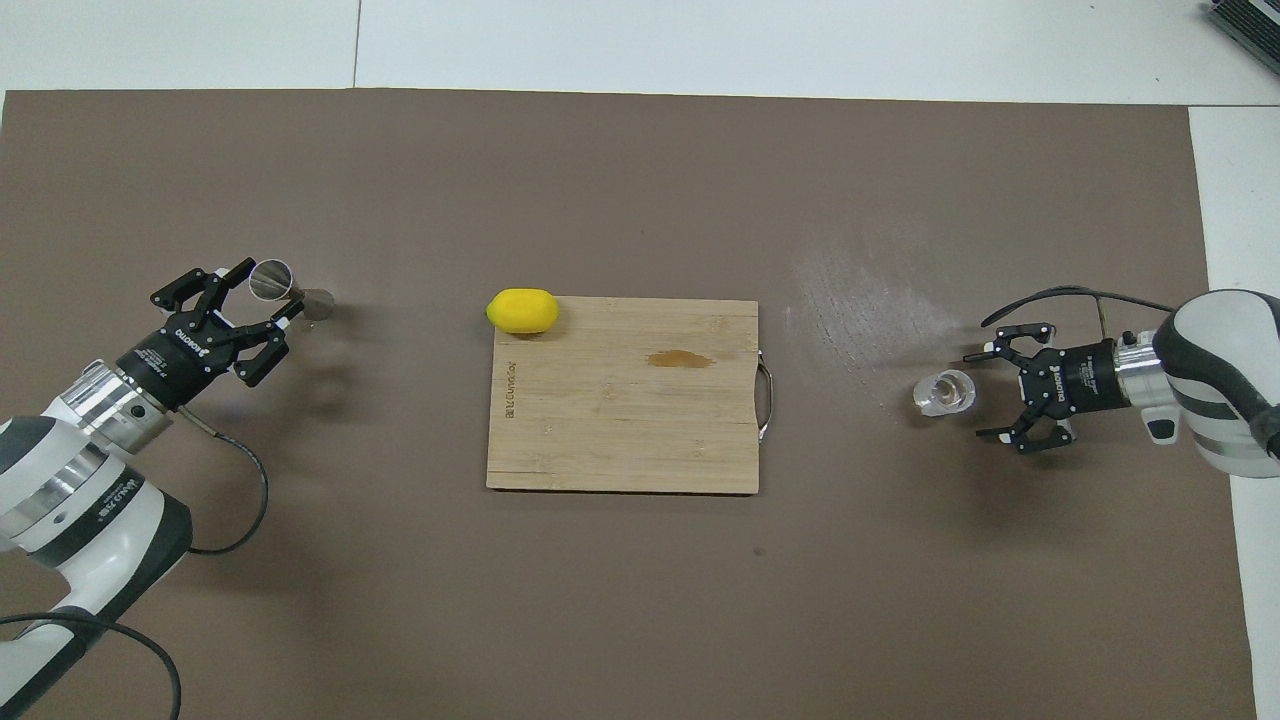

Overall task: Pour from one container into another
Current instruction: 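Close the left gripper on the metal cup while the right gripper grips the glass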

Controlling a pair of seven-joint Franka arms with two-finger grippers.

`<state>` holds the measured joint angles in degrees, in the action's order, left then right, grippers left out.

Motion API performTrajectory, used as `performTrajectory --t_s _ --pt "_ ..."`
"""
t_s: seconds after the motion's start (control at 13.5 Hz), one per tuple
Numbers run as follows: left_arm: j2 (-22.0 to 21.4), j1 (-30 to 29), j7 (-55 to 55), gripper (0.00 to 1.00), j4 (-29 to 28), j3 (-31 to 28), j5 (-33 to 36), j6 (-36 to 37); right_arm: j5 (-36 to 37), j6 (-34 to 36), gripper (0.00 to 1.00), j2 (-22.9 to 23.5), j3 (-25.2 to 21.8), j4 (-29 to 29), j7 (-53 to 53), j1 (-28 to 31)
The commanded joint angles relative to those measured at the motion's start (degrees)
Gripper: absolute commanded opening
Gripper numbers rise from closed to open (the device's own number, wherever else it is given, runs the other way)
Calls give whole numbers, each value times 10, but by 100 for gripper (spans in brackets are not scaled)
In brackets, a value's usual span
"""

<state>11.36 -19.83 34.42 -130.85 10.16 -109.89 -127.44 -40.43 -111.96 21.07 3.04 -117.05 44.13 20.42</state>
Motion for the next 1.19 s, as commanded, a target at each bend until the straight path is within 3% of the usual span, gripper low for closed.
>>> performTrajectory --t_s 0.0,0.44,0.59,0.67,0.74,0.89,1.11 --pt "1 2 -8 74 -4 2 -19 -6 -19 4 100 -14 5 -20 -15 3" --pt "1 4 -10 67 -4 4 -35 -5 -38 1 100 -12 6 -20 -14 -9" --pt "1 3 -9 60 -4 4 -35 -4 -39 -1 100 -10 6 -18 -15 -16" --pt "1 3 -9 49 -4 4 -35 -3 -40 -6 100 -9 7 -17 -15 -18" --pt "1 2 -9 29 -4 4 -35 -2 -55 -7 100 -9 6 -17 -14 -29" --pt "1 2 -14 3 -3 4 -35 -4 -61 -6 100 -9 5 -18 -17 -31" --pt "2 6 -14 0 4 6 -35 -2 -63 -4 100 -10 6 -20 -19 -31"
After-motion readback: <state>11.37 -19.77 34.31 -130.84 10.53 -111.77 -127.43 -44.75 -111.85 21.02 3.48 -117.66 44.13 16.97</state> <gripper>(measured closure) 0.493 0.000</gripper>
